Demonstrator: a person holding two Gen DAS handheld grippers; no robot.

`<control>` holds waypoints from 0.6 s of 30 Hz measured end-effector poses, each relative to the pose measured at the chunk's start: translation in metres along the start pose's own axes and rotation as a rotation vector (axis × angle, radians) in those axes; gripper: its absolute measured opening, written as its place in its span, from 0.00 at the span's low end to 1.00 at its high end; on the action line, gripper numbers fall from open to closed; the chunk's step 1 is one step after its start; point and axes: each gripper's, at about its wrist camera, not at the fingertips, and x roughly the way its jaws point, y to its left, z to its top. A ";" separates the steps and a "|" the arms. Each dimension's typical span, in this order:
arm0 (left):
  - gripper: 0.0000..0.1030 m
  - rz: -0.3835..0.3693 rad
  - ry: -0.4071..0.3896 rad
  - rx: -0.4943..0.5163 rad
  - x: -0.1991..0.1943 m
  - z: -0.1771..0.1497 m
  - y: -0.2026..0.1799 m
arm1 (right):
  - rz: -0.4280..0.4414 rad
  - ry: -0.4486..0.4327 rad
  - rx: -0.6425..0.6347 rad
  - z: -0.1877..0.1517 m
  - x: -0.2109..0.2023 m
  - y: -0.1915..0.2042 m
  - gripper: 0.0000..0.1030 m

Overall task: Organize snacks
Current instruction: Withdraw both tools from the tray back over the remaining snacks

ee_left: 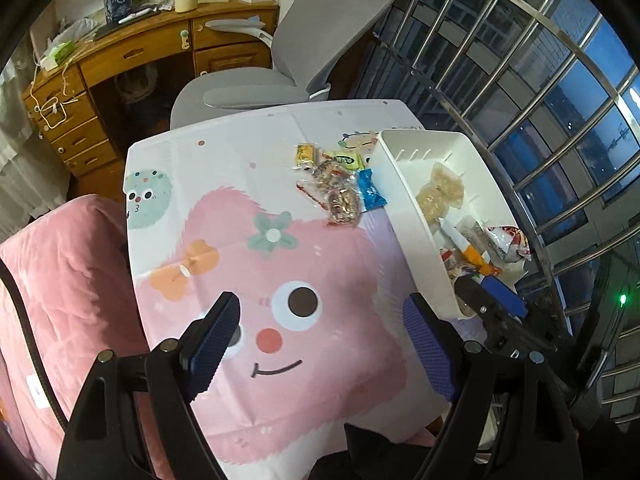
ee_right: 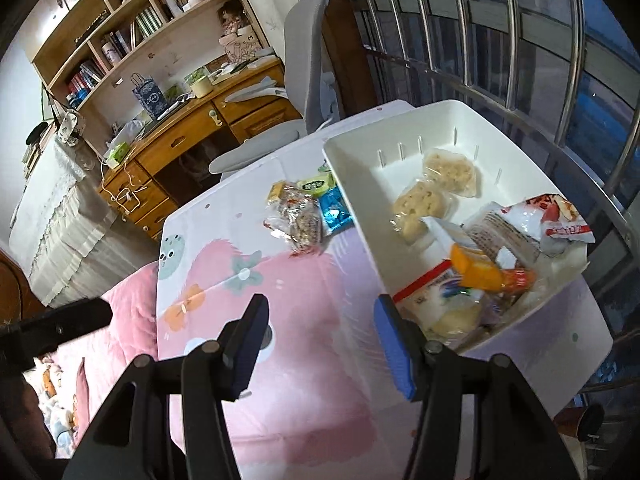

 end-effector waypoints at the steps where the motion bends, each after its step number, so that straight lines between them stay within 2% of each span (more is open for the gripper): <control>1: 0.80 -0.007 0.010 0.000 0.002 0.005 0.005 | -0.007 -0.006 -0.003 -0.001 0.002 0.005 0.54; 7: 0.80 -0.011 0.035 0.017 0.018 0.035 0.017 | -0.046 -0.054 -0.055 -0.003 0.013 0.038 0.54; 12: 0.81 -0.058 0.082 -0.043 0.042 0.062 0.022 | -0.046 -0.087 -0.065 0.000 0.029 0.056 0.54; 18: 0.81 -0.032 0.107 -0.034 0.080 0.099 0.023 | -0.053 -0.119 -0.085 0.004 0.064 0.066 0.54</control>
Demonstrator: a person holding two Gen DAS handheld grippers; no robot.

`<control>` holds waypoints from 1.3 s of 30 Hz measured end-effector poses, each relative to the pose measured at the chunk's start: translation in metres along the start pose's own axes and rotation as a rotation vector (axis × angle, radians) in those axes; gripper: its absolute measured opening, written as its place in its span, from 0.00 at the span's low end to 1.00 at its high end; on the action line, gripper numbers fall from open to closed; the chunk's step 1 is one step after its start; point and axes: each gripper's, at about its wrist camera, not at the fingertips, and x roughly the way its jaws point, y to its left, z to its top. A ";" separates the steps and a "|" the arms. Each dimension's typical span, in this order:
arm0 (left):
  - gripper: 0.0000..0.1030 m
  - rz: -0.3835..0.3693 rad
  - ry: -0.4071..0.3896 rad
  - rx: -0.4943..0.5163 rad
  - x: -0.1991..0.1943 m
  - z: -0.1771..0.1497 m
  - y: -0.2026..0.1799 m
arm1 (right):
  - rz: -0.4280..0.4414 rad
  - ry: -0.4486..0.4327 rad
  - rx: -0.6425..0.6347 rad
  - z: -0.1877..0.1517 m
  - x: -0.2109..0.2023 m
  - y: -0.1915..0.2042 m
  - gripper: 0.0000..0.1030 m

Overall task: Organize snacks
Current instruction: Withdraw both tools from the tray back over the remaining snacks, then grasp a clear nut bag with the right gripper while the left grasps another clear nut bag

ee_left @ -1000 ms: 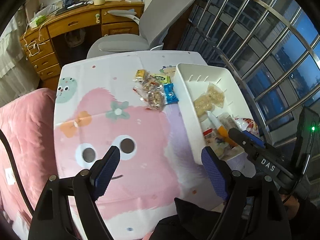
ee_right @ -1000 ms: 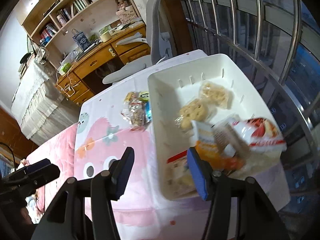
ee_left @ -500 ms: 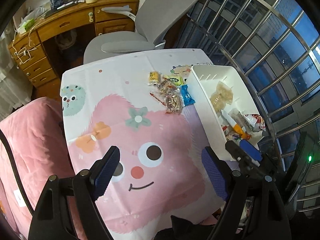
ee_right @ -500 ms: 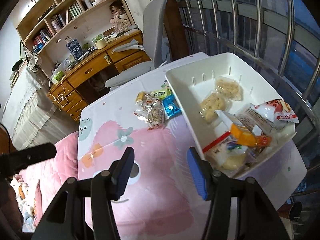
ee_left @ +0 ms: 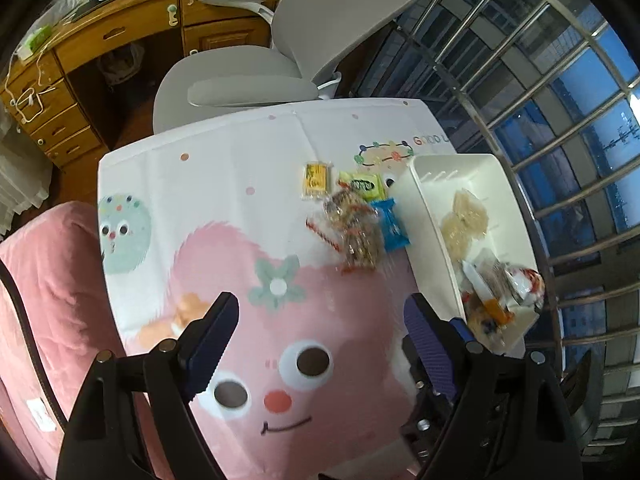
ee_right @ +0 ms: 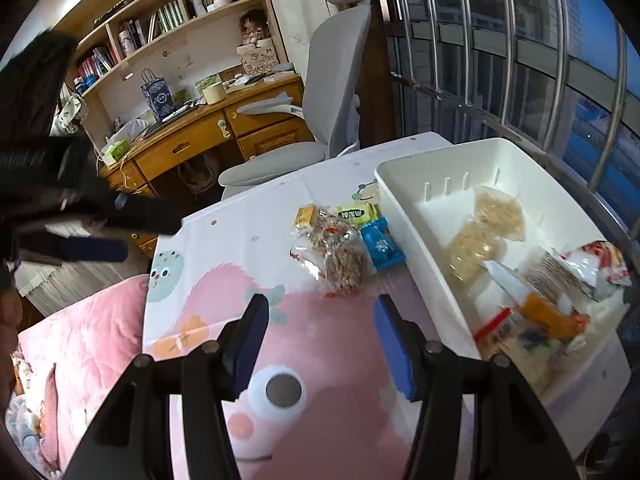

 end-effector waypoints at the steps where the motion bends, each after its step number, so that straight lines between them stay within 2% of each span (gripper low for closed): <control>1: 0.81 0.004 0.010 0.001 0.008 0.009 0.000 | -0.009 -0.009 0.005 0.000 0.008 0.001 0.54; 7: 0.81 -0.010 0.057 0.006 0.058 0.056 -0.003 | -0.080 -0.011 -0.004 0.000 0.060 0.006 0.54; 10: 0.81 -0.018 0.076 0.016 0.088 0.080 -0.006 | -0.097 0.051 0.037 -0.003 0.090 -0.001 0.54; 16: 0.81 0.001 0.130 0.045 0.146 0.105 -0.013 | -0.135 0.073 0.057 -0.013 0.127 -0.009 0.54; 25: 0.81 -0.007 0.232 0.050 0.215 0.110 -0.013 | -0.138 0.054 0.045 -0.014 0.153 -0.015 0.54; 33: 0.81 -0.040 0.271 0.059 0.234 0.111 -0.021 | -0.100 0.046 0.048 -0.007 0.159 -0.017 0.53; 35: 0.81 -0.045 0.283 0.061 0.237 0.111 -0.024 | -0.085 0.049 0.050 -0.007 0.159 -0.019 0.47; 39: 0.81 -0.048 0.297 0.067 0.244 0.112 -0.033 | -0.059 0.068 0.070 -0.007 0.157 -0.023 0.41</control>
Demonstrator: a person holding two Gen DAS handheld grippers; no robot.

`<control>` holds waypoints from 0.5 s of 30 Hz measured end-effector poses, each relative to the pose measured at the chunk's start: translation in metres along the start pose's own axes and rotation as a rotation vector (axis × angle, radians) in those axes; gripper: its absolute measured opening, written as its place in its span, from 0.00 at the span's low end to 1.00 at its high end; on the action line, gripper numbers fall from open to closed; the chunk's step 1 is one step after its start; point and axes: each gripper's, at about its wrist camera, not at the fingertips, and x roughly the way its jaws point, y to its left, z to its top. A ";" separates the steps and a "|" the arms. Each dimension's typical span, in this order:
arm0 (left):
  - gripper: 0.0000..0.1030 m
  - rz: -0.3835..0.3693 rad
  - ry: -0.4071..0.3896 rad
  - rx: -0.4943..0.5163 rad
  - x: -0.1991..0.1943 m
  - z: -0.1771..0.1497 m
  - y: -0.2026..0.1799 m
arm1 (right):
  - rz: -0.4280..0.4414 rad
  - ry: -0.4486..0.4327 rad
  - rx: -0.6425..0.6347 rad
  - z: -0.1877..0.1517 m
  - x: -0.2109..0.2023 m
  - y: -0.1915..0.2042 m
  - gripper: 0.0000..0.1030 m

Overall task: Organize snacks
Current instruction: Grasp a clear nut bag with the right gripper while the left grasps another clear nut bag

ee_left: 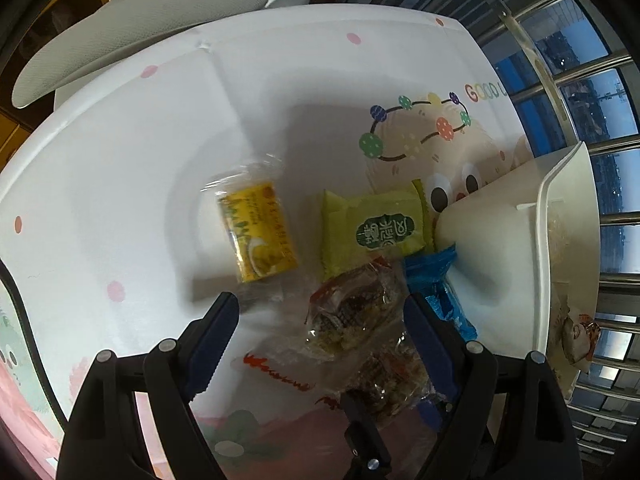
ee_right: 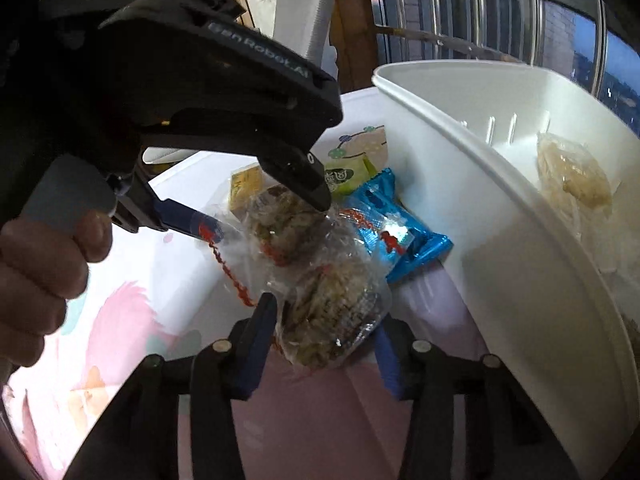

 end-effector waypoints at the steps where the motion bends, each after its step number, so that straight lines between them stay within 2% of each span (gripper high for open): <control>1: 0.80 -0.004 0.004 0.000 0.002 0.000 -0.002 | 0.007 0.009 0.008 0.001 0.000 -0.002 0.41; 10: 0.79 0.022 0.005 -0.012 0.003 -0.004 -0.009 | 0.024 0.069 0.014 -0.001 -0.007 -0.012 0.40; 15: 0.70 0.027 -0.012 -0.004 0.000 -0.012 -0.012 | 0.044 0.106 0.030 -0.003 -0.008 -0.016 0.41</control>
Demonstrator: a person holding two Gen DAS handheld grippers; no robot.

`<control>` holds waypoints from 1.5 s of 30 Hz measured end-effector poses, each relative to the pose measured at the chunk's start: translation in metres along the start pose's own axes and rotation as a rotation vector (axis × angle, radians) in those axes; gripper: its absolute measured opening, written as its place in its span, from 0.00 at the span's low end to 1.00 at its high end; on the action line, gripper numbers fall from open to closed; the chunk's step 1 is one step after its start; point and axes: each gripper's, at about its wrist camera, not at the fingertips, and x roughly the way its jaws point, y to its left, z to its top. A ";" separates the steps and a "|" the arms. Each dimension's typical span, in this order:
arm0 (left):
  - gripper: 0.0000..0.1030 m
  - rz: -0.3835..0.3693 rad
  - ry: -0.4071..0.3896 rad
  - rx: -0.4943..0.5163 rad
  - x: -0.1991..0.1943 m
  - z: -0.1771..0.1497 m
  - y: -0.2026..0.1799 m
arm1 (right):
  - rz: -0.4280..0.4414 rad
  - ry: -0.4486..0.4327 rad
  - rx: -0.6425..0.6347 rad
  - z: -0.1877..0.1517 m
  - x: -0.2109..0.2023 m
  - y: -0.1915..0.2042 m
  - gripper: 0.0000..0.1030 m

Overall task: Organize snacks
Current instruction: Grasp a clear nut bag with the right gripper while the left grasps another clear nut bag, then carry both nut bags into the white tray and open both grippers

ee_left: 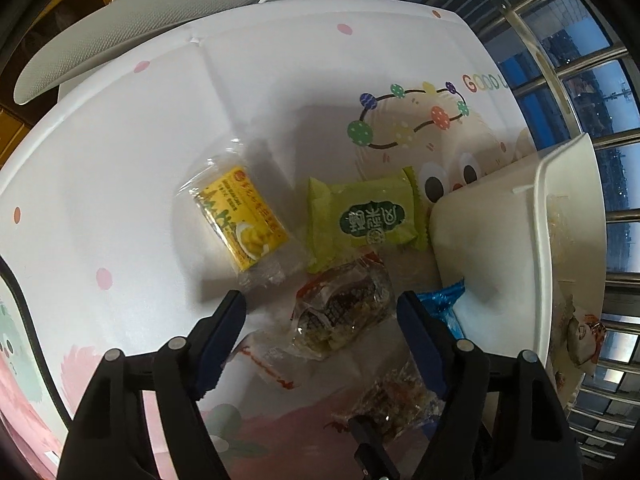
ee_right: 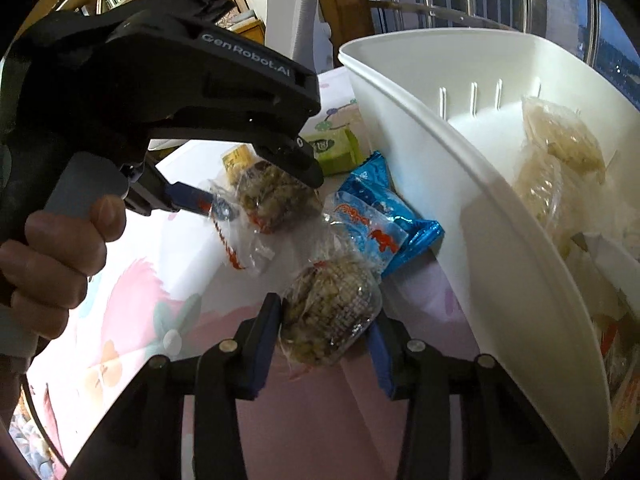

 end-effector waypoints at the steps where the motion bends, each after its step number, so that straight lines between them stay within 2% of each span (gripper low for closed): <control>1: 0.64 -0.012 -0.004 -0.005 -0.001 -0.001 -0.001 | 0.003 0.008 0.002 0.000 0.000 -0.001 0.40; 7: 0.49 -0.049 -0.019 -0.044 -0.002 -0.007 -0.003 | 0.015 0.046 0.017 -0.002 -0.003 -0.005 0.40; 12: 0.46 -0.044 -0.038 -0.087 -0.005 -0.013 -0.004 | 0.020 0.063 0.018 -0.004 -0.008 -0.011 0.40; 16: 0.45 -0.055 -0.015 -0.160 -0.007 -0.024 0.003 | 0.027 0.074 0.026 -0.003 -0.010 -0.014 0.40; 17: 0.36 -0.060 -0.015 -0.167 -0.008 -0.024 0.005 | 0.028 0.076 0.025 -0.004 -0.012 -0.012 0.40; 19: 0.33 -0.083 -0.027 -0.188 -0.017 -0.028 0.007 | 0.032 0.079 0.024 -0.004 -0.015 -0.014 0.40; 23: 0.32 -0.036 -0.033 -0.182 -0.030 -0.040 0.008 | 0.045 0.072 0.010 0.001 -0.021 -0.011 0.40; 28: 0.32 -0.031 -0.049 -0.205 -0.055 -0.064 0.009 | 0.059 0.044 -0.014 0.000 -0.043 -0.008 0.39; 33: 0.32 -0.020 -0.087 -0.179 -0.091 -0.089 0.000 | 0.072 0.004 -0.043 -0.006 -0.072 -0.003 0.39; 37: 0.32 -0.022 -0.122 -0.159 -0.117 -0.104 -0.019 | 0.073 -0.041 -0.065 -0.012 -0.090 0.000 0.39; 45: 0.32 -0.035 -0.178 -0.052 -0.158 -0.124 -0.064 | 0.049 -0.120 -0.118 -0.024 -0.139 -0.010 0.40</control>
